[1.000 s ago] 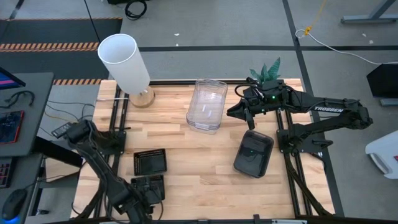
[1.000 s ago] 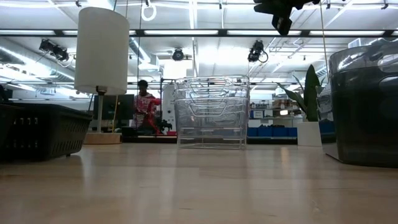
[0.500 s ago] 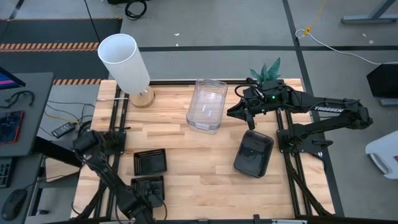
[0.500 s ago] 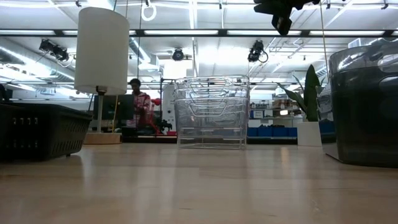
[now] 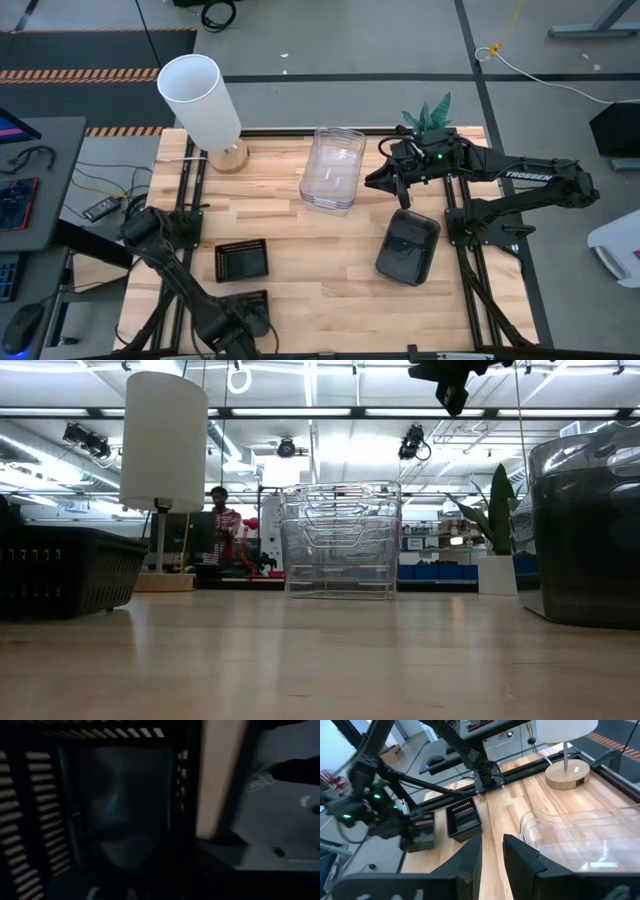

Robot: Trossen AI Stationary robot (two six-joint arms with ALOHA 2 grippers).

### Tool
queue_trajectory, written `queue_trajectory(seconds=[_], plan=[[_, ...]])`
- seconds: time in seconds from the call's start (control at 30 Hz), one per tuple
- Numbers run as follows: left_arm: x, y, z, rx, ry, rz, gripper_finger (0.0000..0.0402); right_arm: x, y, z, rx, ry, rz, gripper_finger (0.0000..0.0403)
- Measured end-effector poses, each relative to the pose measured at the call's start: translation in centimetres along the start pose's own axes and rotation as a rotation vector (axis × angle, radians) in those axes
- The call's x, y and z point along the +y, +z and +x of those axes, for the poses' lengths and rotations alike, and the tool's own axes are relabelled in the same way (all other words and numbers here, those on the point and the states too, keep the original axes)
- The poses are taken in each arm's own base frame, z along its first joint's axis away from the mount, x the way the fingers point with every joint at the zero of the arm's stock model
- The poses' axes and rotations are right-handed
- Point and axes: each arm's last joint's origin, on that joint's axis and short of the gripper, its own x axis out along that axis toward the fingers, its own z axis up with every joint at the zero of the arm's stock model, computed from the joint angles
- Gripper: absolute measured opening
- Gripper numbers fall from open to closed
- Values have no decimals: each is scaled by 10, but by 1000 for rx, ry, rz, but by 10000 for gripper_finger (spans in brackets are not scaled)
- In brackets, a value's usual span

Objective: Stack baskets by color
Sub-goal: Stack the bottom black basket on top of the top black baskets

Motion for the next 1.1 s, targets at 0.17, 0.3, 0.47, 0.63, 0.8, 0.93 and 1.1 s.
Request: queue_trajectory(seconds=[0.17, 0.3, 0.47, 0.63, 0.8, 0.93, 1.1], plan=[[-21, 15, -44, -48, -74, 128, 3, -4, 2, -1, -20, -22, -12, 83], [-24, 19, -75, -50, -59, 146, 3, -8, 4, -2, -28, -38, -20, 83], [-17, 23, -99, -18, -2, 131, 2, -12, 5, -4, -34, -48, -35, 83], [-10, 25, -99, -10, 24, 140, 1, -15, 6, -4, -40, -59, -55, 83], [16, 29, -114, 10, 159, 136, 1, -16, 7, -5, -40, -60, -71, 83], [42, 31, -138, -115, 207, 87, 1, -19, 8, -6, -41, -59, -85, 83], [87, 20, -138, -158, 172, -12, 1, -24, 9, -8, -48, -68, -84, 83]])
